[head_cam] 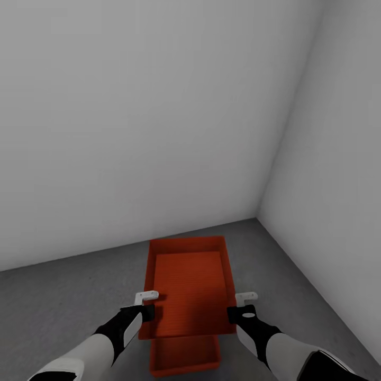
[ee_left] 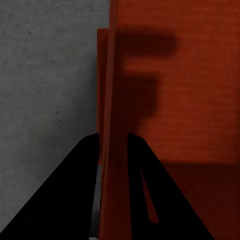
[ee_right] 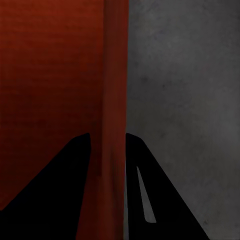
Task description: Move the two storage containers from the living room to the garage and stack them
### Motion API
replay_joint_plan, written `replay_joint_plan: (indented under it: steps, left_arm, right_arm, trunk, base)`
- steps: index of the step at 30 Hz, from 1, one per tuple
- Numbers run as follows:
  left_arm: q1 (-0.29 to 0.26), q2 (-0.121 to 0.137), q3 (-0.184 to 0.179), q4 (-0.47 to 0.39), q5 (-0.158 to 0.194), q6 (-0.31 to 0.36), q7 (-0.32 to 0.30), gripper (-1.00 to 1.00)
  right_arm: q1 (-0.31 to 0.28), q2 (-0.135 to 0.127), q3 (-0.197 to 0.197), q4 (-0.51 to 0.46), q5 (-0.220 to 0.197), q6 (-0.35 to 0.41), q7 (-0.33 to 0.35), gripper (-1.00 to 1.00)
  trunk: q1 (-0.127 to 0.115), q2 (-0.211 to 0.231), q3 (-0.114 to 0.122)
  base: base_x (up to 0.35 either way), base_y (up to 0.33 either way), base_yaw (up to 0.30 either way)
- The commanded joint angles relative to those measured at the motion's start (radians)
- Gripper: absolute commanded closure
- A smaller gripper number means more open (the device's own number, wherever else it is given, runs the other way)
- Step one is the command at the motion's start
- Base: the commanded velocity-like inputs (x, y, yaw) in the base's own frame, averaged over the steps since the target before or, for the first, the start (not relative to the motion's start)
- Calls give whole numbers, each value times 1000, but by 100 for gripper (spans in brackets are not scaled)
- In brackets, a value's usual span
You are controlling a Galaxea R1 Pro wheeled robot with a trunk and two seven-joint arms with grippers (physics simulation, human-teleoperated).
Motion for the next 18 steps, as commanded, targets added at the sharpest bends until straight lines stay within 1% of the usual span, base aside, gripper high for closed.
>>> replay_joint_plan:
  steps: [1,18]
  left_arm:
    - [-1,1,4,-6,9,6,14,100]
    - [-1,1,4,-6,9,6,14,100]
  right_arm:
    - [-1,-9,-30,20,-19,1,-13,100]
    - [-1,-8,-29,20,-17,1,-15,100]
  trunk:
    - [1,-2,-3]
    - [1,-2,-30]
  base:
    - [0,0,-10]
    - [0,0,-1]
